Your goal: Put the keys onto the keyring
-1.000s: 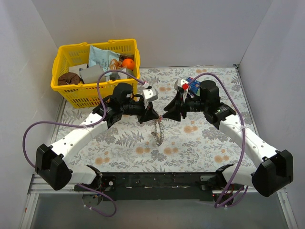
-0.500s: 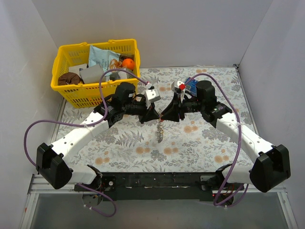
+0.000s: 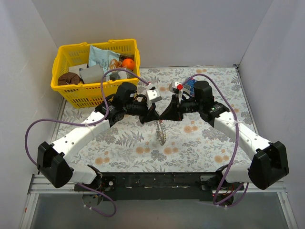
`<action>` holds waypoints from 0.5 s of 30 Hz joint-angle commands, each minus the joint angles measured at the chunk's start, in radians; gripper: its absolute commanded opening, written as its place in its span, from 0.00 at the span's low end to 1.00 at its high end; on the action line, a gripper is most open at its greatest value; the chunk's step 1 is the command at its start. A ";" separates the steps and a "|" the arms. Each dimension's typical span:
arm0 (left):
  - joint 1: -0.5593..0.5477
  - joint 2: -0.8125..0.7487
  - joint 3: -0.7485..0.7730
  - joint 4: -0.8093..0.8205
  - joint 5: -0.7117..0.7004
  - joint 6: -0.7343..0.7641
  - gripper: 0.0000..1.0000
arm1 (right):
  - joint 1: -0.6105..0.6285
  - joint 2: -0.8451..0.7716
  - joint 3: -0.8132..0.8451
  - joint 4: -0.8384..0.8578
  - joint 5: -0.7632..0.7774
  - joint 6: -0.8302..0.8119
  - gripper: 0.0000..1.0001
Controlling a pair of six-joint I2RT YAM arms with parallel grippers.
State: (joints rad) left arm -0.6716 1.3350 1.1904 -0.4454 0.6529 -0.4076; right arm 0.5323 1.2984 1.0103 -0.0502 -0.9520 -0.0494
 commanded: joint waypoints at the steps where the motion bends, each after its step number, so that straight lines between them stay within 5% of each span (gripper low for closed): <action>1: -0.008 -0.023 0.052 0.036 0.011 0.006 0.00 | 0.012 0.018 0.034 0.001 -0.036 -0.007 0.07; 9: -0.008 -0.042 0.035 0.037 -0.016 -0.002 0.00 | 0.011 0.024 0.048 -0.043 -0.024 -0.041 0.01; 15: -0.006 -0.080 0.005 0.054 -0.070 -0.036 0.30 | 0.011 0.015 0.047 0.021 -0.030 -0.011 0.01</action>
State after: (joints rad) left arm -0.6743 1.3304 1.1900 -0.4633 0.6147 -0.4168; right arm 0.5362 1.3174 1.0195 -0.0738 -0.9642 -0.0753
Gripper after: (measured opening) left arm 0.219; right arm 0.024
